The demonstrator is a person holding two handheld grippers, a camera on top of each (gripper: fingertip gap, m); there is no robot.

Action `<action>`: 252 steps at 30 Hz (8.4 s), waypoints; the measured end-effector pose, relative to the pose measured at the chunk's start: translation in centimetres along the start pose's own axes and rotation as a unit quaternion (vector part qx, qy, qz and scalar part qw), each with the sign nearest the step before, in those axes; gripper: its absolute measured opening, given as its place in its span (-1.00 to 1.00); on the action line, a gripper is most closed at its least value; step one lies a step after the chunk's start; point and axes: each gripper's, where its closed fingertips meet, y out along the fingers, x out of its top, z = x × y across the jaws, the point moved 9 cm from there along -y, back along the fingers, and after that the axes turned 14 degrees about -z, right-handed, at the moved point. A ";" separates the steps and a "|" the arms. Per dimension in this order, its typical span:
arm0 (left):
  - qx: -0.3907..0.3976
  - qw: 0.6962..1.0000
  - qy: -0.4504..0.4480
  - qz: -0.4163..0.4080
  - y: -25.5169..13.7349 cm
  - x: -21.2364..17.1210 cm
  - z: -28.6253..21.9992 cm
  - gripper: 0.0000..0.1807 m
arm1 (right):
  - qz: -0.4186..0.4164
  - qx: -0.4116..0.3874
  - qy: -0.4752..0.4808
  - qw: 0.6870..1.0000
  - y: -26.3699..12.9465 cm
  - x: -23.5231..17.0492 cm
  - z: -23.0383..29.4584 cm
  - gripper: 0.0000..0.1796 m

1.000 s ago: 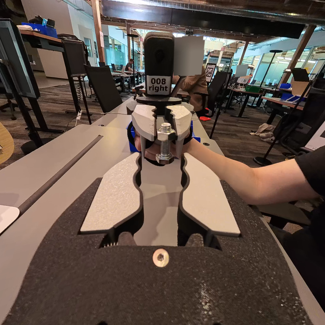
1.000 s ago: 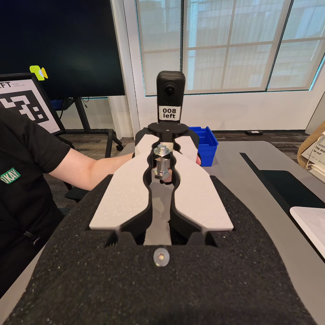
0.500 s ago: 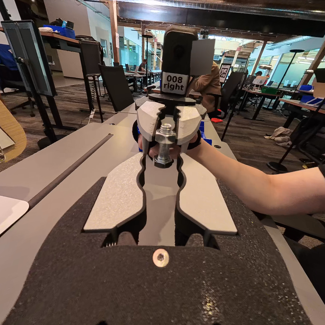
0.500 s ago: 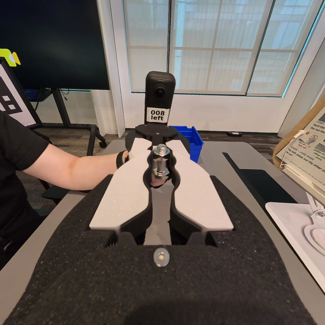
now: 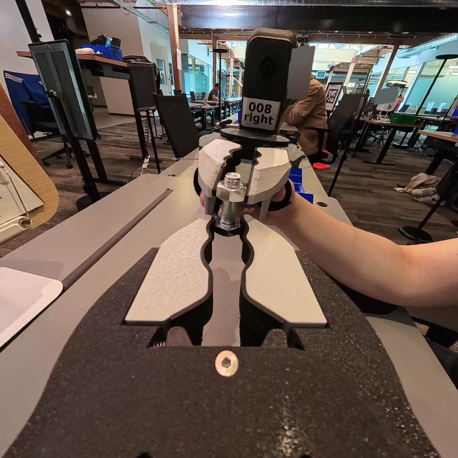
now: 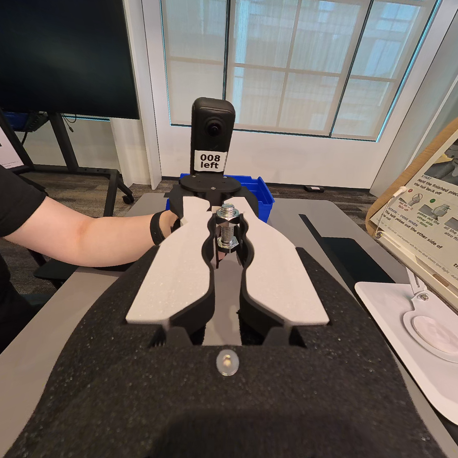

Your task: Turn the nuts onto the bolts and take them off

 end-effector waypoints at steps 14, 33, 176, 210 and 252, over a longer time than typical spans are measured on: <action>-0.009 0.999 -0.013 0.049 0.1 -1.1 0.4 -0.79 | -0.001 -0.017 -0.012 1.000 -1.1 1.0 0.3 -0.59; 0.142 0.979 0.028 0.140 -0.1 -4.1 3.8 -0.80 | 0.465 -0.303 0.183 0.812 3.0 2.3 -2.7 -0.63; -0.049 0.997 0.020 0.051 -0.7 2.3 -1.3 -0.80 | 0.448 0.010 -0.059 0.892 4.9 6.6 2.0 -0.81; 0.211 0.965 0.143 0.065 -0.3 2.1 0.7 -0.80 | 0.405 -0.359 0.149 0.828 6.4 7.1 -1.3 -0.65; -0.049 0.996 0.023 0.072 0.0 1.6 -1.4 -0.80 | 0.459 0.050 -0.080 0.884 3.7 6.6 2.0 -0.59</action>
